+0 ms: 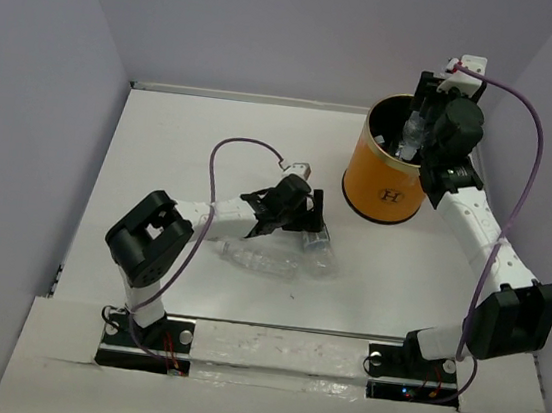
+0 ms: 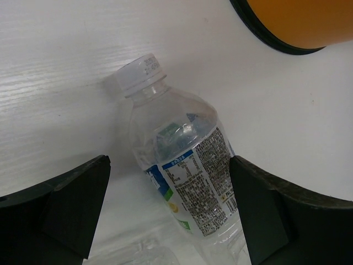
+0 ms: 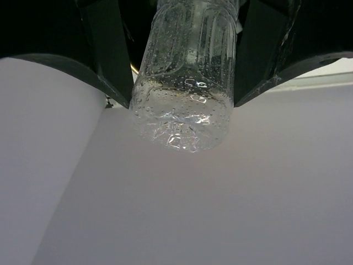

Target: Put the plastic bottles in the bin

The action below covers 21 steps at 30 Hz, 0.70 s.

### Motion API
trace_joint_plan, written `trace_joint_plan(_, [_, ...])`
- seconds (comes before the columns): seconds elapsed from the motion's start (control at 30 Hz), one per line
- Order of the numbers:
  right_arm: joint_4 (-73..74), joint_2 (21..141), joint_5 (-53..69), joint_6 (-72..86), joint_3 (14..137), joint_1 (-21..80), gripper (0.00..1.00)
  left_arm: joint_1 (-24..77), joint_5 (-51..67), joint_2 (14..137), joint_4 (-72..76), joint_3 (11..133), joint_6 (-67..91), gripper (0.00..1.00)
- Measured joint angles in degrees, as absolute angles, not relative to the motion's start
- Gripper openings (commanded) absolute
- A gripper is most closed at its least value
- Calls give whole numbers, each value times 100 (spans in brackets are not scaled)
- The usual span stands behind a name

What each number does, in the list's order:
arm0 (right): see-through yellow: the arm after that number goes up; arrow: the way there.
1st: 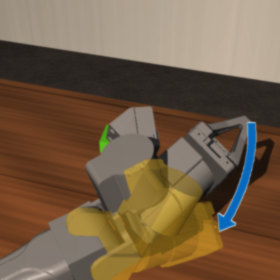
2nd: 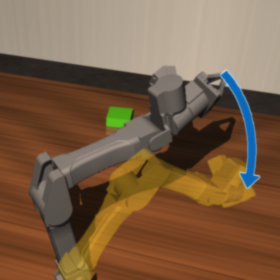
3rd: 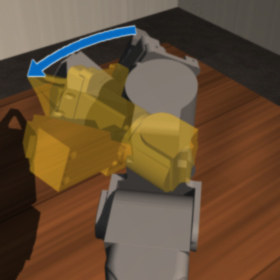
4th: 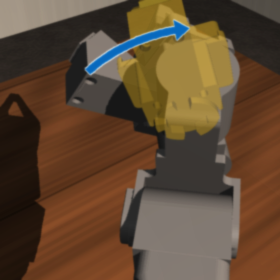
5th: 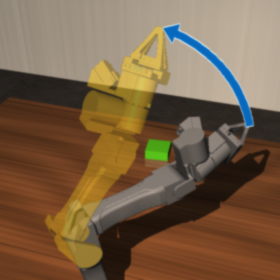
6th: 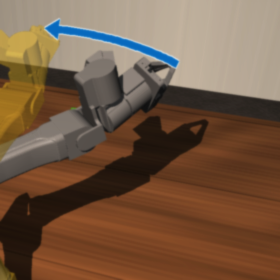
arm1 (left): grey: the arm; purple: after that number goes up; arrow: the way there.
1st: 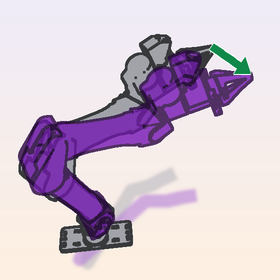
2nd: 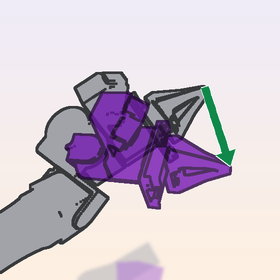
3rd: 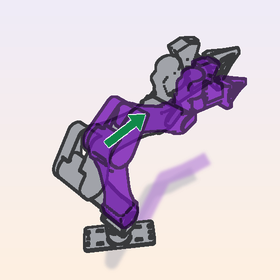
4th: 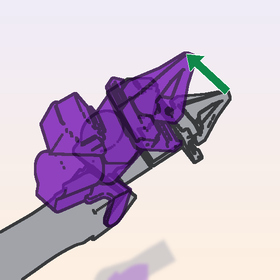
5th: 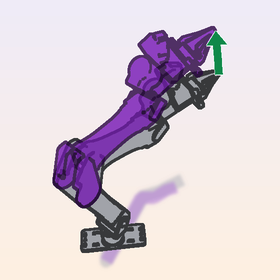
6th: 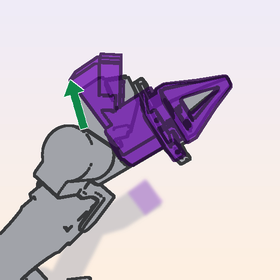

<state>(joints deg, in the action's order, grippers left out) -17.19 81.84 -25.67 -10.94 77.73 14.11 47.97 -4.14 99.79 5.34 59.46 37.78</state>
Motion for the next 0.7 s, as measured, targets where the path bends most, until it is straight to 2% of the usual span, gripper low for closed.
trace_joint_plan(0.03, [-1730, 8167, -2563, -1083, 7651, 1391, 90, 4801, -412, 10025, 539, 5992, 3774, 99])
trace_joint_plan(0.1, [-1697, 8145, -2523, -1046, 7548, 1391, 95, 4818, -421, 10077, 539, 6055, 3760, 99])
trace_joint_plan(0.3, [-1186, 7802, -2265, -572, 7463, 1391, 95, 4864, -480, 10274, 558, 6143, 3763, 99])
trace_joint_plan(0.5, [-819, 6764, -1332, 493, 6761, 1391, 95, 4908, -495, 10643, 548, 6486, 3734, 98])
trace_joint_plan(0.53, [-777, 6563, -1100, 731, 6569, 1393, 95, 4915, -495, 10704, 548, 6541, 3734, 95])
trace_joint_plan(0.57, [-781, 6451, -978, 851, 6447, 1393, 95, 4917, -497, 10774, 545, 6591, 3734, 85])
trace_joint_plan(0.63, [-729, 6158, -659, 1205, 6034, 1428, 94, 4917, -499, 10833, 550, 6632, 3739, 74])
trace_joint_plan(0.67, [-692, 6040, -478, 1404, 5813, 1452, 93, 4917, -508, 10836, 532, 6652, 3721, 63])
trace_joint_plan(0.7, [-674, 5924, -342, 1542, 5596, 1509, 93, 4917, -513, 10836, 526, 6665, 3717, 58])
